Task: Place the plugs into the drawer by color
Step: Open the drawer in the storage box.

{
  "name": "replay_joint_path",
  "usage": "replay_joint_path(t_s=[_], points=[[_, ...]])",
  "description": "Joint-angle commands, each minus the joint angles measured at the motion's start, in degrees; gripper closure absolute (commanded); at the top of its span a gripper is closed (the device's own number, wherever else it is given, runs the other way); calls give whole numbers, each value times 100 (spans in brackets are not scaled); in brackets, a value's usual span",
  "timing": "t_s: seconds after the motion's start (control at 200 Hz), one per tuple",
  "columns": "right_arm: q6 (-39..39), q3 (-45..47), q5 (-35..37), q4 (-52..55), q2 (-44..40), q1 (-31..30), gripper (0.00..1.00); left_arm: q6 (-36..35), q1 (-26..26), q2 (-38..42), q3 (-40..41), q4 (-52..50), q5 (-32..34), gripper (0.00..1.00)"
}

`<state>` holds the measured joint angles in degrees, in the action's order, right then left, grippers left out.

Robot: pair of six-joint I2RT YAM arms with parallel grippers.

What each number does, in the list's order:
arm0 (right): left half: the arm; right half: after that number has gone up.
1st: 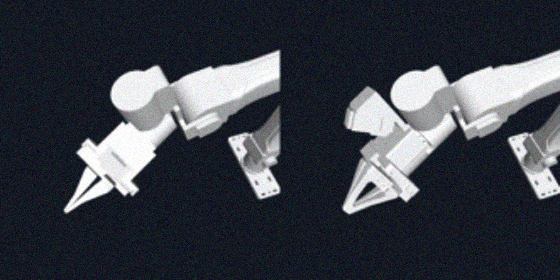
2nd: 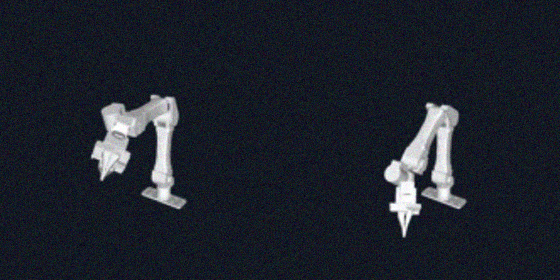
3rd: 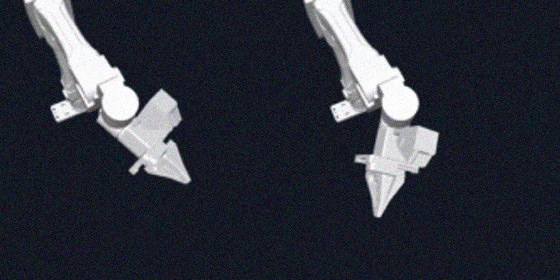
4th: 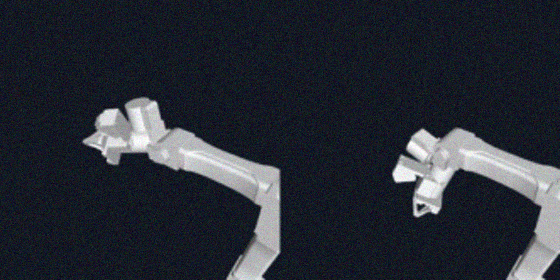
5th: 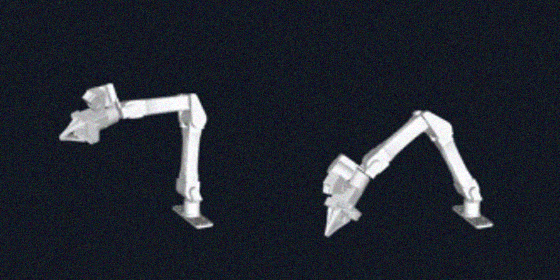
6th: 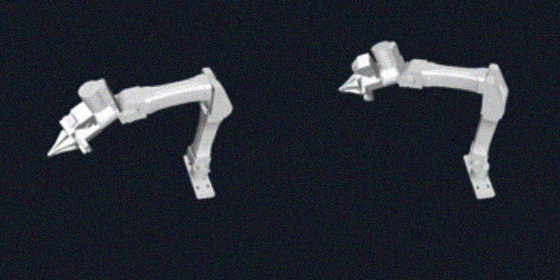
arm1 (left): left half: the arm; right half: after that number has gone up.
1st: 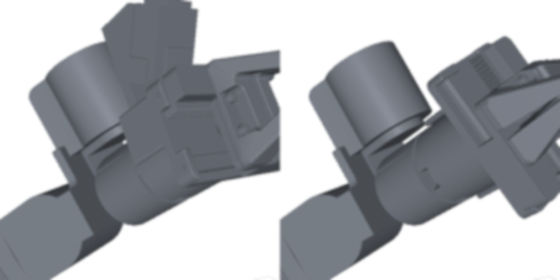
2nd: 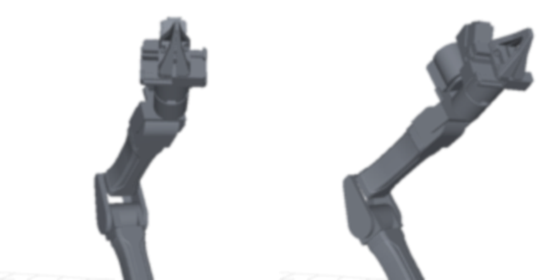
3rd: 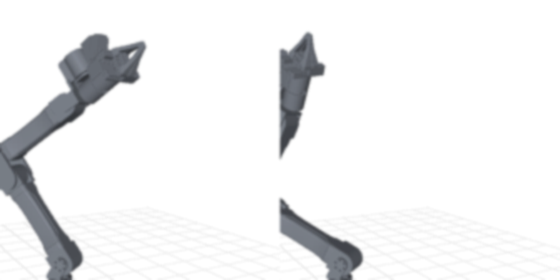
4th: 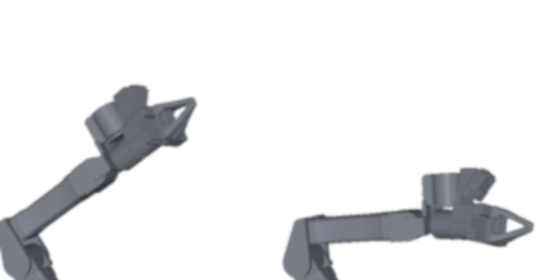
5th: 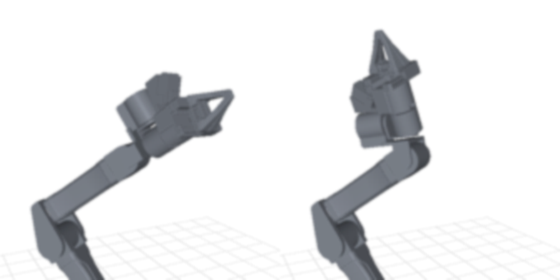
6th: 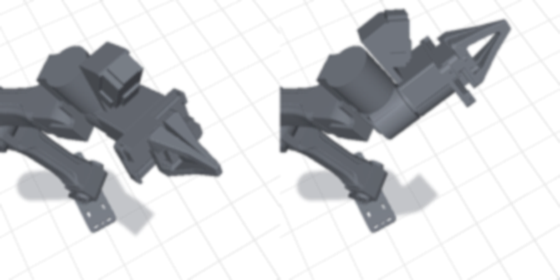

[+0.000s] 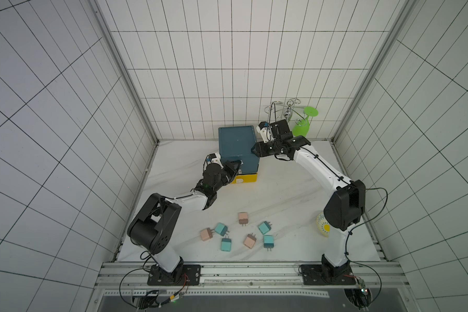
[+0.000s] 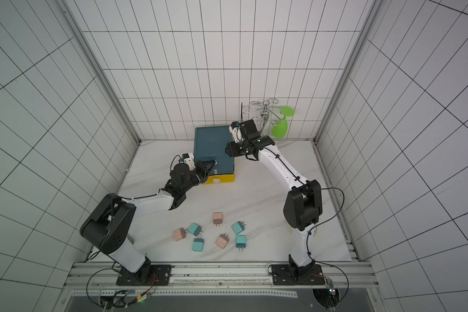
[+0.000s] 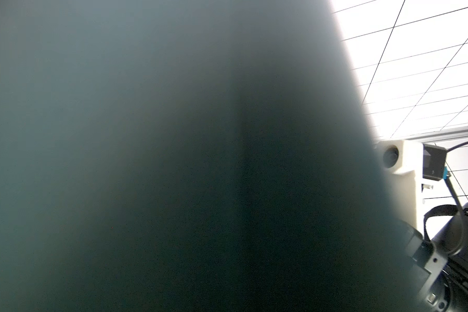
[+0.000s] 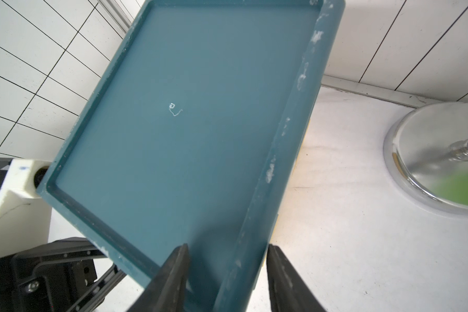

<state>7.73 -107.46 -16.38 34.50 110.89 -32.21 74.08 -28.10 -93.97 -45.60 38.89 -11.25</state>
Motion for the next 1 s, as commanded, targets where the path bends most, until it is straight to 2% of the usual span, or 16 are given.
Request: replay_joint_path(t_s=[0.0,0.21,0.405,0.5,0.565,0.665,0.845,0.954,0.974,0.999], points=[[18,-17,39,320,205,17,50,-130,25,580,317,-130,-492,100],[113,-21,12,320,210,39,51,-272,-252,1590,852,-991,-608,100],[202,-12,-114,299,214,75,51,-84,-291,1556,1266,-709,-925,100],[269,6,-171,294,186,63,51,-106,-293,1698,1411,-616,-875,100],[313,6,-215,294,157,65,42,-245,-396,1938,1432,-796,-842,100],[393,-34,-270,294,160,71,36,-499,-572,2302,1369,-1465,-551,100],[388,-56,-285,312,235,83,34,-497,-501,2389,1533,-1500,-642,100],[388,-55,-328,329,247,92,32,-562,-267,2299,1566,-1549,-720,100],[388,-52,-337,334,233,92,30,-558,-216,2295,1590,-1503,-750,96],[388,-50,-332,338,228,97,29,-533,-156,2288,1633,-1462,-773,83]])
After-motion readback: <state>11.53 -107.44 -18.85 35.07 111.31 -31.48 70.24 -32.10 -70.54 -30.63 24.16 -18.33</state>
